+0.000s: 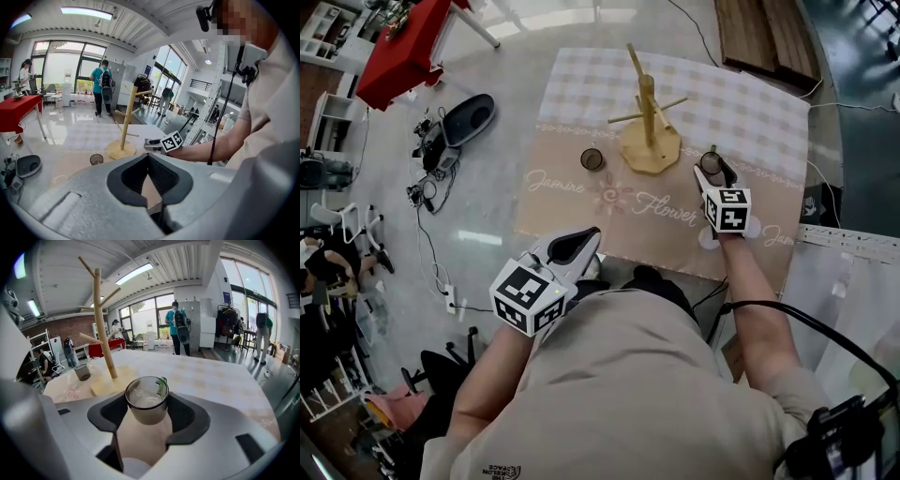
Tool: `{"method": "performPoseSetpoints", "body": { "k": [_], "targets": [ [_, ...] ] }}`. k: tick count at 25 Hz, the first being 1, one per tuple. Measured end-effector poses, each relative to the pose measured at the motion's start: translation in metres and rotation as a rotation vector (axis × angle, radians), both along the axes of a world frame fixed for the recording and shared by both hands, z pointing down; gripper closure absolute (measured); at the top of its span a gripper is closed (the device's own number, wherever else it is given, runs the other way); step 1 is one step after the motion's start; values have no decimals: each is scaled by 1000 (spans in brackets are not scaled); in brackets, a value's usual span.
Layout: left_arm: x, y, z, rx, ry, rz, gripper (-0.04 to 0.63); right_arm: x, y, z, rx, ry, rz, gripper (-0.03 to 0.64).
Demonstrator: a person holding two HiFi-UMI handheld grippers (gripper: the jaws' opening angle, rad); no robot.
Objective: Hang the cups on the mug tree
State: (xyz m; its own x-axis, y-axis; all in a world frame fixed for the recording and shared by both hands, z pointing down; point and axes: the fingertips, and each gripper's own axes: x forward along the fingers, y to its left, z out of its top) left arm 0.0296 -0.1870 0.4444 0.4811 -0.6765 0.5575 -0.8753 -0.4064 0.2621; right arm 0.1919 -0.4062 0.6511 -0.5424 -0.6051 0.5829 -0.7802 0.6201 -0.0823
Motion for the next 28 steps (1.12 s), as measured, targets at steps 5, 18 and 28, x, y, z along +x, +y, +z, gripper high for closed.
{"method": "performPoseSetpoints", "body": {
  "k": [5,18,28],
  "targets": [
    [0,-7,-2,17,13,-4,588,-9,-4,-64,142,-5,-116,342],
    [5,-10,-8,52,52,-6,588,-62,-16,-196,411,49,-424,342],
    [-15,0,-8,51,61,-53,588,-96,-5,-192,436,136,-553,342]
  ]
}}
